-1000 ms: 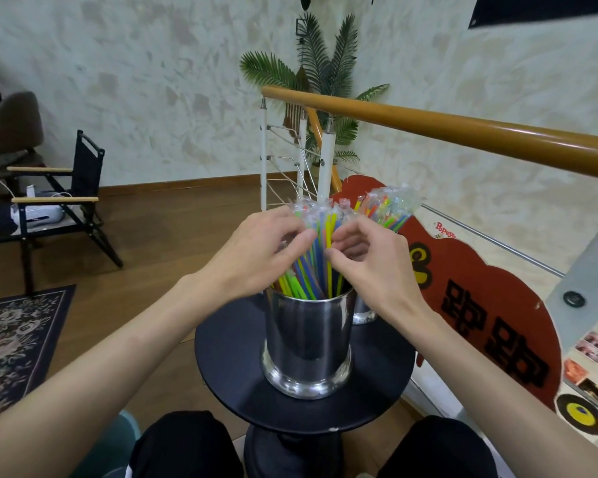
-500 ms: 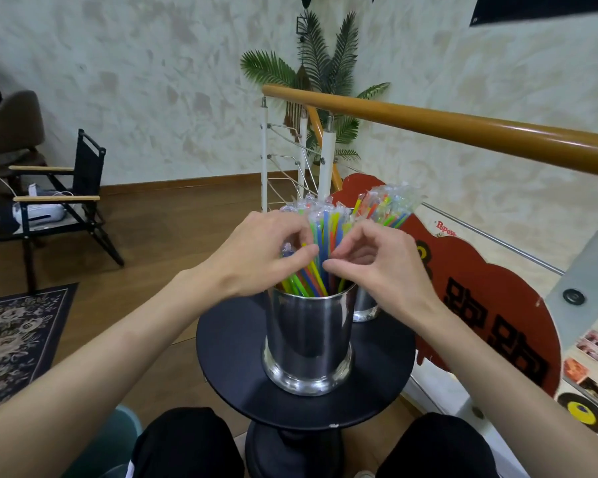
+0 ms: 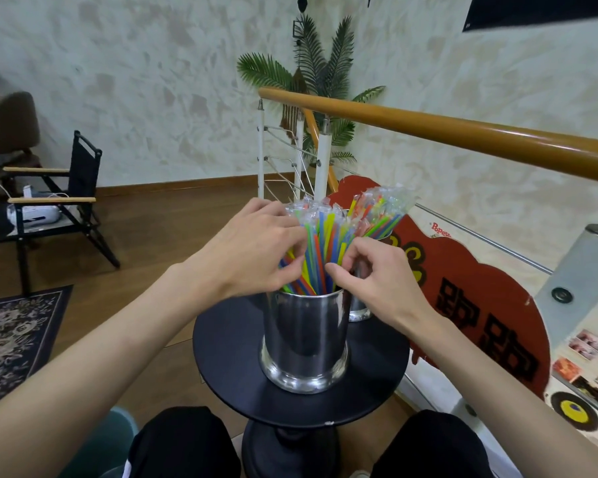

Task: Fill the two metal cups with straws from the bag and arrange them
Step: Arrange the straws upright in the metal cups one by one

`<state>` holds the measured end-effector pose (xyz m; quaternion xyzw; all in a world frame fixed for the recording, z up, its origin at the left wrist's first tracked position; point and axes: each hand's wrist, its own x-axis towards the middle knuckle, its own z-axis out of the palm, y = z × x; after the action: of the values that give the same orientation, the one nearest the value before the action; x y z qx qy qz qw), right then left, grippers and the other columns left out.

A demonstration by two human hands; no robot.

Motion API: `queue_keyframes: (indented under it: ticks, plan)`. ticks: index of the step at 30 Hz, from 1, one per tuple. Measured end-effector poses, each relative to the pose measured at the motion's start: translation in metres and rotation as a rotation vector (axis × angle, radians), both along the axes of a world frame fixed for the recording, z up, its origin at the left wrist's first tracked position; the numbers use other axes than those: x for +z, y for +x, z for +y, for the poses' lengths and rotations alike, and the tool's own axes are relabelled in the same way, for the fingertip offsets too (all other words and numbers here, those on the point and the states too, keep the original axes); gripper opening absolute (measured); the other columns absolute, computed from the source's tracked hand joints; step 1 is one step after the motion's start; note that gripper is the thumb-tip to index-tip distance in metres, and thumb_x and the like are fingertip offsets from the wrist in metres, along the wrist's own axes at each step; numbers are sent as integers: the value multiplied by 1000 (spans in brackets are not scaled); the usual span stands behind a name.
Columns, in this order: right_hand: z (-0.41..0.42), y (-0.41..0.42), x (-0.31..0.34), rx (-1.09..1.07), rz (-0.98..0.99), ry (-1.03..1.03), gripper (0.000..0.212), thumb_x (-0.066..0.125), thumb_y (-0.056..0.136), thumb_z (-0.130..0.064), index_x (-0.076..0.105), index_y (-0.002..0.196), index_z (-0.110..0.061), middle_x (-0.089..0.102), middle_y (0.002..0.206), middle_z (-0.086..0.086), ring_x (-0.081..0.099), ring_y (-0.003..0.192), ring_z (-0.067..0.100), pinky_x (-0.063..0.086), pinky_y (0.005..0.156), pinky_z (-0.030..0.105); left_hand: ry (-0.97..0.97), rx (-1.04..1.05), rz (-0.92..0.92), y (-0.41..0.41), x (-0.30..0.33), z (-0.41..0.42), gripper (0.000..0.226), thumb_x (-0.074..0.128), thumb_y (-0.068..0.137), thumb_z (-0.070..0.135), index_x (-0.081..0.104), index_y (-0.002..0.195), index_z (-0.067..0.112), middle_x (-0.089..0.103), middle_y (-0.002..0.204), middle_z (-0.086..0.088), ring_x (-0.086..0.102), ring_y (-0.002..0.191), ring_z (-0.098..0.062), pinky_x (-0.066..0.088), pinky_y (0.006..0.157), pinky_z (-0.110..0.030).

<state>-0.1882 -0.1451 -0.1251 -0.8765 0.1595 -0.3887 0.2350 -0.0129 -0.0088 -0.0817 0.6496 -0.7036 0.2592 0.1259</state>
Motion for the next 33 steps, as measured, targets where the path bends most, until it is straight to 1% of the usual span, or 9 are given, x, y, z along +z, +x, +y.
queue_keyframes:
  ticks: [4,7,10,13,15,19,22,28,33]
  plan:
    - [5,5,-3,-21,-19,19,29,80,85,-26,59,69,-14,55,62,-8,49,58,6,39,55,17,47,70,126,0,0,-2,13,52,89,30,61,98,31,65,91,16,55,97,-14,39,94,-36]
    - [10,9,-5,-57,-44,43,29,81,83,-27,58,71,-14,56,61,-8,51,57,7,41,54,20,39,179,215,-7,-5,-8,20,49,93,23,60,106,32,65,98,17,54,102,-14,35,98,-35]
    - [15,11,-6,-108,-62,47,31,82,82,-29,55,74,-17,57,61,-9,53,58,7,45,55,24,-57,278,243,-15,-11,-16,16,49,94,36,61,102,32,68,92,14,57,101,-16,36,100,-39]
    - [14,11,-3,-134,-54,69,30,82,83,-31,55,79,-19,60,63,-8,58,61,8,49,58,27,-119,325,291,-18,-15,-22,27,54,91,57,62,99,32,66,81,14,57,96,-14,37,98,-39]
    - [12,10,-1,-147,-33,77,27,82,83,-33,58,82,-20,62,63,-7,60,62,6,50,59,25,-150,327,311,-18,-15,-25,31,57,90,62,63,100,33,65,78,15,57,94,-12,36,96,-37]
    - [8,11,1,-140,-1,103,22,81,85,-32,64,80,-20,64,65,-8,60,65,3,47,59,17,-188,269,420,-16,-17,-28,22,65,87,58,62,89,37,61,73,19,48,84,-4,32,92,-34]
    - [3,10,4,-97,31,183,18,79,87,-29,66,78,-21,64,67,-8,57,62,-1,43,60,12,-196,234,496,-14,-16,-28,18,69,86,53,59,81,39,62,73,21,50,82,-1,28,88,-30]
    - [-2,9,4,-14,71,272,14,74,92,-28,68,82,-20,63,70,-7,53,61,0,41,62,14,-172,240,550,-16,-15,-30,16,71,85,52,61,83,40,62,72,22,46,78,3,22,84,-28]
    - [-4,9,7,10,75,305,18,72,94,-26,66,78,-21,56,63,-13,46,57,0,36,59,13,-119,178,651,-13,-11,-29,15,70,88,49,63,79,39,64,75,22,51,78,13,30,92,-32]
